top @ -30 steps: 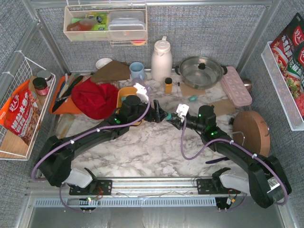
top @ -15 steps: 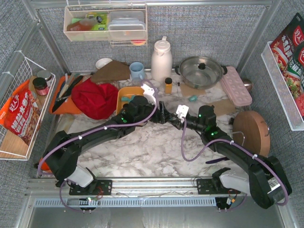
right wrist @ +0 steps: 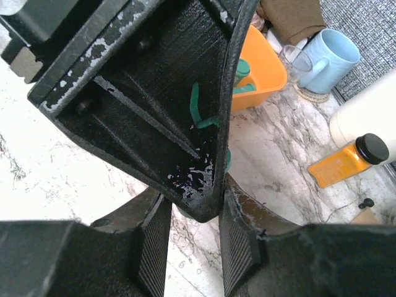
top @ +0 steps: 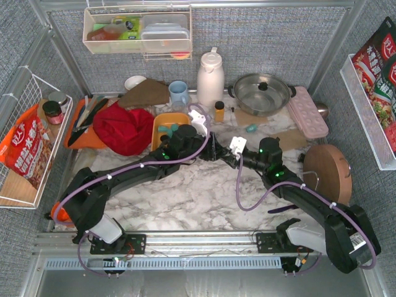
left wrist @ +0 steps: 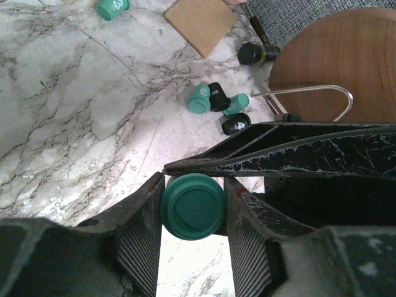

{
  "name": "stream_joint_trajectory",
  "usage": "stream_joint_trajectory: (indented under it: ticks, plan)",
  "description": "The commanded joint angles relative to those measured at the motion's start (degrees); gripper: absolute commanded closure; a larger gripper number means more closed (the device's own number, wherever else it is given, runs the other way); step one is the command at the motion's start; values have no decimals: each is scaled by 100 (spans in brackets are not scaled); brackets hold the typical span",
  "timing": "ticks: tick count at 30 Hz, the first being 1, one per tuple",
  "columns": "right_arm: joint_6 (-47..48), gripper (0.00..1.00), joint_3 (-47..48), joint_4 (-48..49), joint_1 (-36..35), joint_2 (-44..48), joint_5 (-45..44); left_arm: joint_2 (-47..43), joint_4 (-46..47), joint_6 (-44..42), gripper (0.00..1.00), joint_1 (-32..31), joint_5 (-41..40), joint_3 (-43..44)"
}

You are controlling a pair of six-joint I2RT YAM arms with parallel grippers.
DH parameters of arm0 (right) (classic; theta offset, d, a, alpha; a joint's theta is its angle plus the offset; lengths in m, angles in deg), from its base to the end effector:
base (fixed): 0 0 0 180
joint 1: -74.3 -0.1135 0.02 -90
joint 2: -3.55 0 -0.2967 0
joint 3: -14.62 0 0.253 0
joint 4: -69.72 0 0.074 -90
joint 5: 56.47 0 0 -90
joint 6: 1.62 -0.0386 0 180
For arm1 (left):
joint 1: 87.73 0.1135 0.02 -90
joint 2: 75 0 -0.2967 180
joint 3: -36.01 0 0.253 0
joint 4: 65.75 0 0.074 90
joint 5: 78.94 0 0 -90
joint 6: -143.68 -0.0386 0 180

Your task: Mix the coffee capsules in the storage basket

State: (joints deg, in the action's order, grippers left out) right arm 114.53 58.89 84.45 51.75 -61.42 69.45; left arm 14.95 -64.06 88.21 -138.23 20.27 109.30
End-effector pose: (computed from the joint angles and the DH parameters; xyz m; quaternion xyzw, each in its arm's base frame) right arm 0.2091 0.1113 0.2820 -0.4794 0.5588 0.2090 0.6436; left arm 0.2308 -0.2898 0.3087 0.1582 0.7762 -0.4571 0.4044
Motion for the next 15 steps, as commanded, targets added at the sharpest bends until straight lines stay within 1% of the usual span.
stream_joint_trajectory:
  ticks: [1,7,9,12,15]
  plan:
    - [39,85,32,181,-9,36,84,36,99,65,56,-15,-32,54]
    - [30,81,48,170,-5,37,19,6,58,116,67,-12,-51,85]
    - [15,77,55,172,-12,37,-33,-19,36,133,69,-14,-72,98]
    - [-39,68,63,175,-5,37,-110,-43,-2,139,71,-12,-95,116]
    - [-105,57,67,175,-11,34,-185,-63,-21,150,72,-12,-119,116]
